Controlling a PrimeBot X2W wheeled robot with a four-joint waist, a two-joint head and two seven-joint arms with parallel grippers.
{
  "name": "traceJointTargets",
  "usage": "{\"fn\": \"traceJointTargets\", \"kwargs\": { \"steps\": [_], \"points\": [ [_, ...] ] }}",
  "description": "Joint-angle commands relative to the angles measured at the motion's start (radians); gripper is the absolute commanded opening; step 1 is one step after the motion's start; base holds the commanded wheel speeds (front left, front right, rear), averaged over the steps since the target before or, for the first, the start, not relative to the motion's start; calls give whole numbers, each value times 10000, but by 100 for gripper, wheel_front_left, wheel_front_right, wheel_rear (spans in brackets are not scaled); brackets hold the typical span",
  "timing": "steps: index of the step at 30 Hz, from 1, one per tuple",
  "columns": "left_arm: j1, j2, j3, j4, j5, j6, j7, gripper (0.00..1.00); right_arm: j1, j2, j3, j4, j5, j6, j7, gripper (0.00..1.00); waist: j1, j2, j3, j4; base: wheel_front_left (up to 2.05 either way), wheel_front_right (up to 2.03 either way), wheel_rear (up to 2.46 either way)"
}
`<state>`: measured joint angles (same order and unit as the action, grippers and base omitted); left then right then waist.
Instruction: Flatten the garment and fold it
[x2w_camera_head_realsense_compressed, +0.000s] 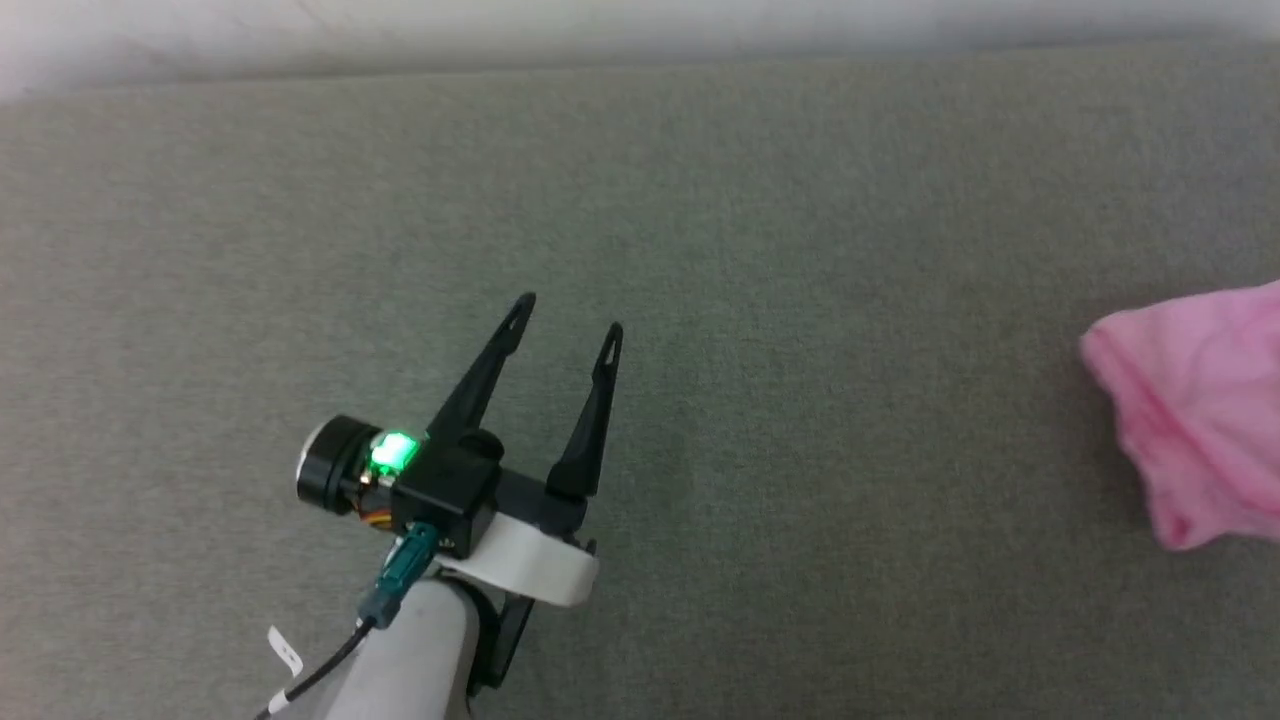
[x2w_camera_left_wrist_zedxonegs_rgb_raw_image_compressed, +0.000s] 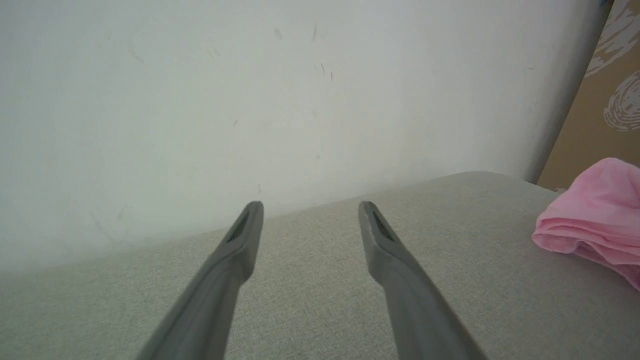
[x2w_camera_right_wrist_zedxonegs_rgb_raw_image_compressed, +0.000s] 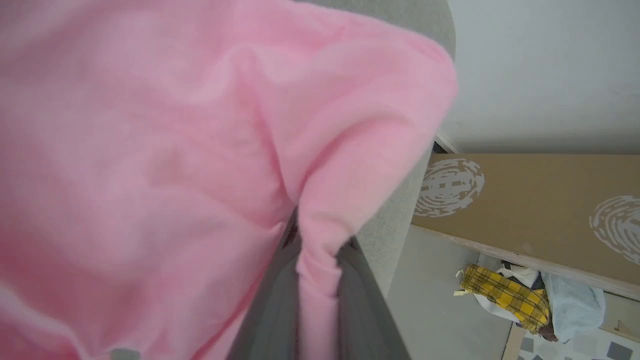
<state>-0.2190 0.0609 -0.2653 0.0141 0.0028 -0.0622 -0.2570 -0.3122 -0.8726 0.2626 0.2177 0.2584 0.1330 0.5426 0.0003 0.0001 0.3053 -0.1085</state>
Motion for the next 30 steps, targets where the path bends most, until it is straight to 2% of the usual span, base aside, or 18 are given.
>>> {"fn": "traceJointTargets", "kwargs": {
  "steps": [1, 11, 14, 19, 20, 21, 25, 30],
  "points": [
    [-259, 83, -20, -21, 68, -65, -47, 100, -268, -75, -130, 328, 43, -23, -277, 0, -3, -1, 1257, -669, 0, 0, 0],
    [-1031, 348, -132, -90, 146, -63, -47, 100, -1312, -638, -1003, 3655, -647, -23, -2874, 0, -3, -1, 2574, -243, 0, 0, 0],
    [-1120, 380, -160, -112, 150, -44, -47, 100, -1532, -704, -1241, 4245, -1077, -23, -3362, 0, -3, -1, 2723, -151, 0, 0, 0],
    [-1188, 443, -197, -169, 129, 56, -47, 100, -2018, -333, -1893, 5486, -1930, -23, -4155, 0, -3, -1, 2889, -45, 0, 0, 0],
    [-1182, 454, -209, -169, 120, 71, -47, 100, -2104, -248, -1997, 5681, -2079, -23, -4250, 16, -3, -1, 2883, -34, 0, 0, 0],
    [-1172, 464, -222, -157, 106, 83, -47, 100, -2190, -160, -2098, 5845, -2220, -23, -4364, 100, -3, -1, 2848, -26, 0, 0, 0],
    [-1059, 473, -242, -26, 23, 161, -47, 100, -2515, 125, -2454, 6274, -2764, -23, -4782, 100, -3, -1, 2463, -63, 0, 0, 0],
    [-764, 451, -227, 132, -159, 234, -47, 100, -3085, 417, -2629, 6143, -3153, -23, -5154, 100, -3, -1, 1554, -184, 0, 0, 0]
  ]
}}
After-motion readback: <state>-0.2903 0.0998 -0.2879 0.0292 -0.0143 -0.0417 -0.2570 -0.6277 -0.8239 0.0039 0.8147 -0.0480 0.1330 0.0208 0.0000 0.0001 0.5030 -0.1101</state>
